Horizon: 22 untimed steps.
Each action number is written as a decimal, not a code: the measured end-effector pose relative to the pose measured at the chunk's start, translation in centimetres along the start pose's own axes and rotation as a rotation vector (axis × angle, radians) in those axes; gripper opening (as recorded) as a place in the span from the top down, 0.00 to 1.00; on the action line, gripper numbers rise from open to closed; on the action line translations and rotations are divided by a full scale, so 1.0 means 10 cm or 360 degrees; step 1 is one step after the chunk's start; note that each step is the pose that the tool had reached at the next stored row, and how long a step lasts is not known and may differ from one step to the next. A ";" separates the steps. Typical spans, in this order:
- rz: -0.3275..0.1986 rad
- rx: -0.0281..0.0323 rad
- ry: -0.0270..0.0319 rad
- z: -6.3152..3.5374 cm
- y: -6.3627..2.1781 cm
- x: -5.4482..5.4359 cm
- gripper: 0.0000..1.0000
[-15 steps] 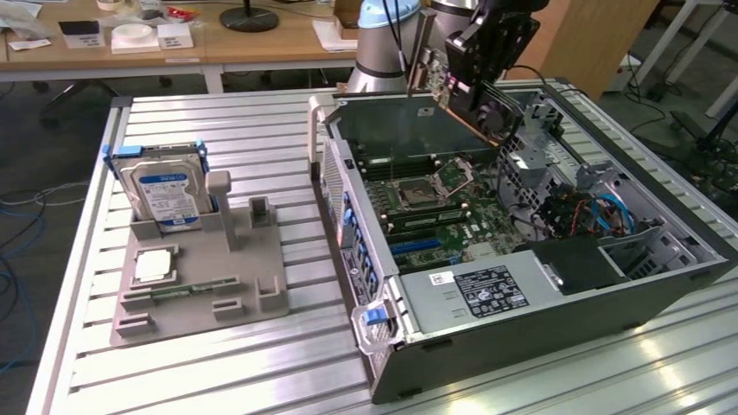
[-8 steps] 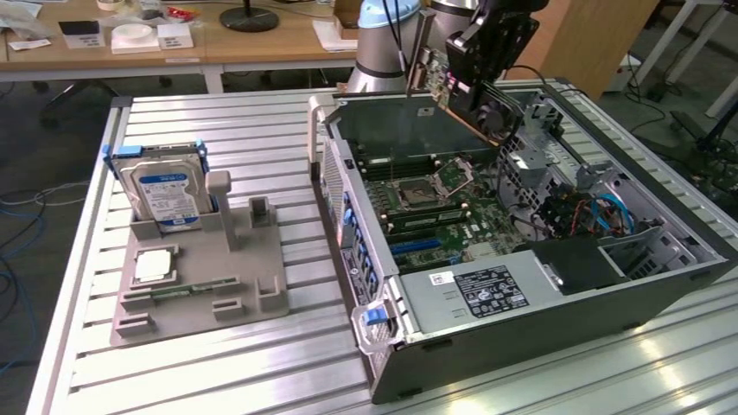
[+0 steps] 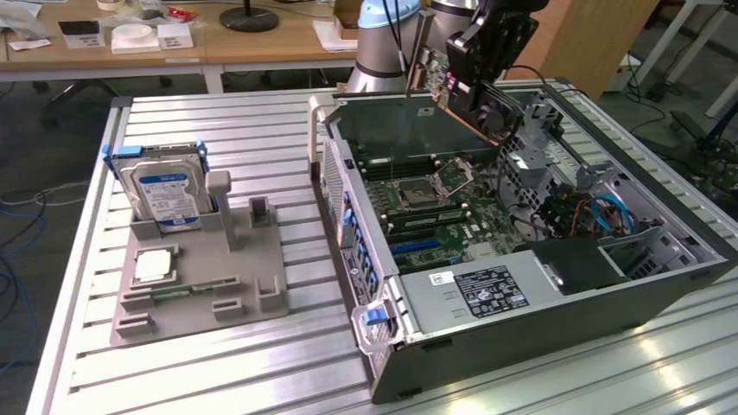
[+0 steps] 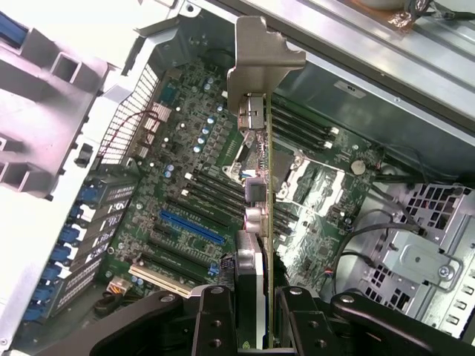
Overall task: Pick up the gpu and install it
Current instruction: 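Insert the gpu into the slot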
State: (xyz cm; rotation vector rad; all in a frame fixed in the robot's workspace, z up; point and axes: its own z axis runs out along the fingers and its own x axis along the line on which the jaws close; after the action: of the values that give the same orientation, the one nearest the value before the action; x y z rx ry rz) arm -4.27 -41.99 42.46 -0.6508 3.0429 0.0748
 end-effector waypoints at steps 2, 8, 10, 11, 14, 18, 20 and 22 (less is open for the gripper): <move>-0.0008 -0.00003 0.00003 0.000 0.000 0.00 0.72; -0.0029 -0.00010 0.00014 0.000 0.000 0.00 0.72; -0.0030 -0.00012 0.00016 0.000 0.000 0.00 0.72; -0.0032 -0.00012 0.00018 0.000 0.000 0.00 0.72; -0.0042 -0.00017 0.00021 0.000 0.000 0.00 0.72; -0.0058 -0.00023 0.00028 0.000 0.000 0.00 0.72; -0.0064 -0.00025 0.00030 0.000 0.000 0.00 0.72; -0.0070 -0.00029 0.00034 0.000 0.000 0.00 0.72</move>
State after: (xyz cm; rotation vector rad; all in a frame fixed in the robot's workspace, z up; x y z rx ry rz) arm -4.27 -41.99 42.46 -0.7177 3.0293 0.0758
